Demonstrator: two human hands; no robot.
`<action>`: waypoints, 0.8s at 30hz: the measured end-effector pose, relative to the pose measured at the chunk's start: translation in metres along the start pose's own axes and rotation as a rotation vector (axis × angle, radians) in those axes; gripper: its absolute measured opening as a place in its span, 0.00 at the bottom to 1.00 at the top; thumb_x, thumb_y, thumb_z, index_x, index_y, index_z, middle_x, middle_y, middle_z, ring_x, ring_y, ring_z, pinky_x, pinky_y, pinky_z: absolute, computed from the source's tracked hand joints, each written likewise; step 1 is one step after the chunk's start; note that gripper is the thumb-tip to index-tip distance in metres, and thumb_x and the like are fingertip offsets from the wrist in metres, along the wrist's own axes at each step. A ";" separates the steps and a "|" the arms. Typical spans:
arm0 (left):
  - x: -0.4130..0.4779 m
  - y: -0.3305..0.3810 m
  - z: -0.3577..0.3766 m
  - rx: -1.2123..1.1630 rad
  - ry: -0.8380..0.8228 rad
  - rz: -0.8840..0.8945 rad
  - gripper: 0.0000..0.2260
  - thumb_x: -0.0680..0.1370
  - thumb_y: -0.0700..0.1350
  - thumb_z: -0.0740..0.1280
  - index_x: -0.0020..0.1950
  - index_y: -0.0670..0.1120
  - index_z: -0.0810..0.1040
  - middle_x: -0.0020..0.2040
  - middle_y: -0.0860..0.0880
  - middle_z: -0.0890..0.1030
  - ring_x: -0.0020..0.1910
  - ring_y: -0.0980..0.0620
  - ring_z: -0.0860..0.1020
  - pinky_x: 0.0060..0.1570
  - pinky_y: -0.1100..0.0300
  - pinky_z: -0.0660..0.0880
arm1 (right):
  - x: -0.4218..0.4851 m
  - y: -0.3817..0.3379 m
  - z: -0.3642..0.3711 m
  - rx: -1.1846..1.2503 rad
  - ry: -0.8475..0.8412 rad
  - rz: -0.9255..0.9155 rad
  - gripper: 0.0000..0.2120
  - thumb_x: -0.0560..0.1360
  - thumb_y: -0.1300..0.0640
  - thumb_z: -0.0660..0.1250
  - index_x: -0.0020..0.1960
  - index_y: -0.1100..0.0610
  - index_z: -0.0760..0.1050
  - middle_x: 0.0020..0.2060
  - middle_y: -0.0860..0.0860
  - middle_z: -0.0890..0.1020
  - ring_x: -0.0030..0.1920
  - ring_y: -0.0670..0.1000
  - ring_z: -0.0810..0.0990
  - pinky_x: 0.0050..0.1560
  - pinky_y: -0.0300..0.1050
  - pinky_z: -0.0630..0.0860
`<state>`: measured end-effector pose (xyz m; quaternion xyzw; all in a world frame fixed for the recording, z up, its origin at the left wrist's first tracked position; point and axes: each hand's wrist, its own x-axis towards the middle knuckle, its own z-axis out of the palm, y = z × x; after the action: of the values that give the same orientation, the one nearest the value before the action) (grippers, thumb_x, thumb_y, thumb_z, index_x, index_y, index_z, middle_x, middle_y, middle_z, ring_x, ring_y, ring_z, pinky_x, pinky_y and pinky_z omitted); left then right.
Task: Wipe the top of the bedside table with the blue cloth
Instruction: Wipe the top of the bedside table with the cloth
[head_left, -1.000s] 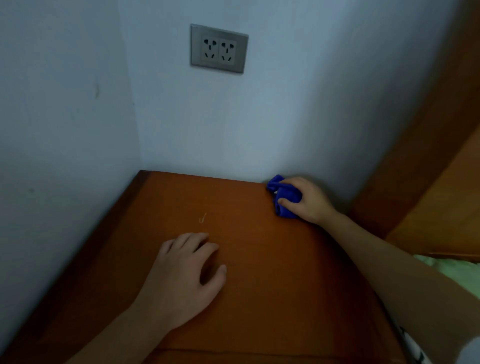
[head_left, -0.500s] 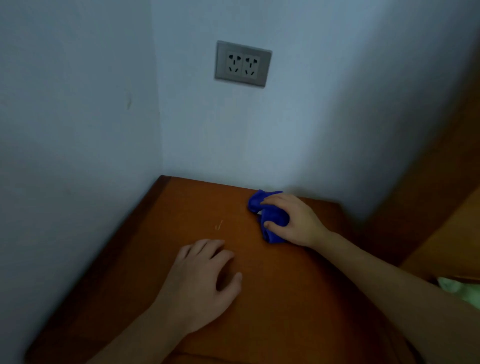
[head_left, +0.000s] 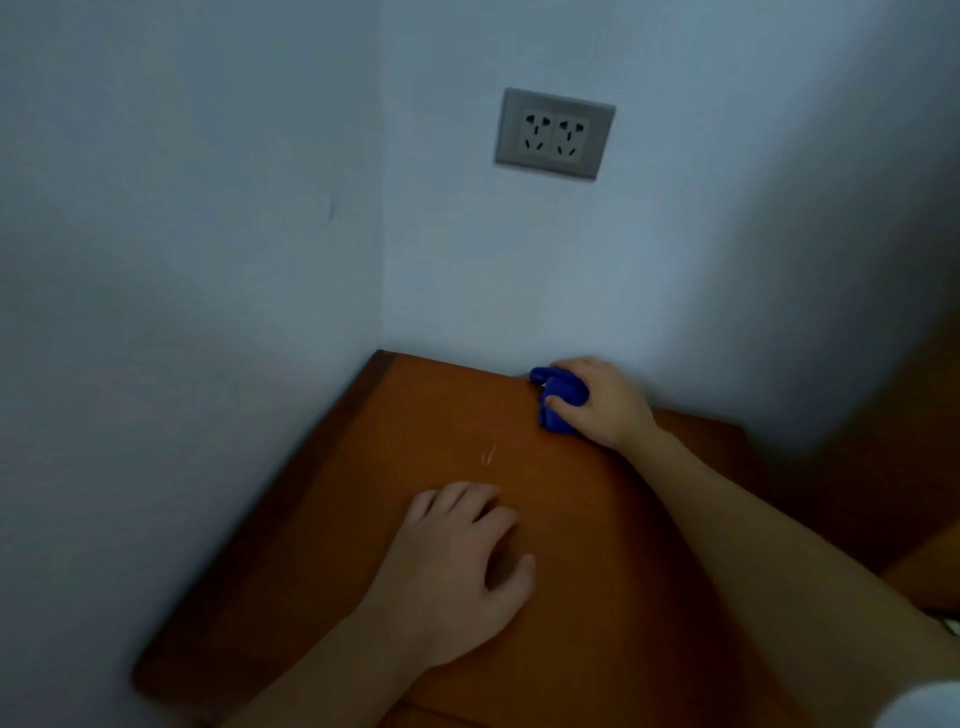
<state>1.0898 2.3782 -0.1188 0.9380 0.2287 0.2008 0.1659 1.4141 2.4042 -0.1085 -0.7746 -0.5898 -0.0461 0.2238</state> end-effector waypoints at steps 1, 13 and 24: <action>0.000 0.000 0.000 -0.003 -0.001 0.001 0.25 0.78 0.67 0.52 0.70 0.59 0.71 0.73 0.60 0.67 0.73 0.62 0.57 0.70 0.61 0.51 | -0.003 -0.002 0.000 -0.006 0.013 -0.012 0.25 0.75 0.41 0.69 0.69 0.49 0.75 0.62 0.48 0.80 0.61 0.52 0.76 0.59 0.46 0.71; 0.000 -0.001 0.002 0.000 0.023 0.005 0.25 0.78 0.66 0.53 0.68 0.57 0.73 0.71 0.57 0.70 0.72 0.59 0.61 0.72 0.57 0.55 | -0.035 -0.042 0.001 0.059 -0.114 -0.241 0.25 0.75 0.38 0.66 0.70 0.43 0.72 0.63 0.42 0.77 0.60 0.42 0.74 0.59 0.40 0.70; -0.001 0.000 0.004 0.010 0.032 0.002 0.24 0.78 0.65 0.53 0.68 0.56 0.74 0.70 0.57 0.70 0.71 0.58 0.62 0.72 0.56 0.56 | 0.007 -0.061 0.021 0.034 -0.057 -0.123 0.23 0.75 0.42 0.66 0.68 0.48 0.76 0.62 0.49 0.80 0.59 0.52 0.77 0.60 0.50 0.73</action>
<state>1.0907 2.3772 -0.1225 0.9357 0.2313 0.2148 0.1574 1.3552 2.4310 -0.1077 -0.7338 -0.6433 -0.0277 0.2165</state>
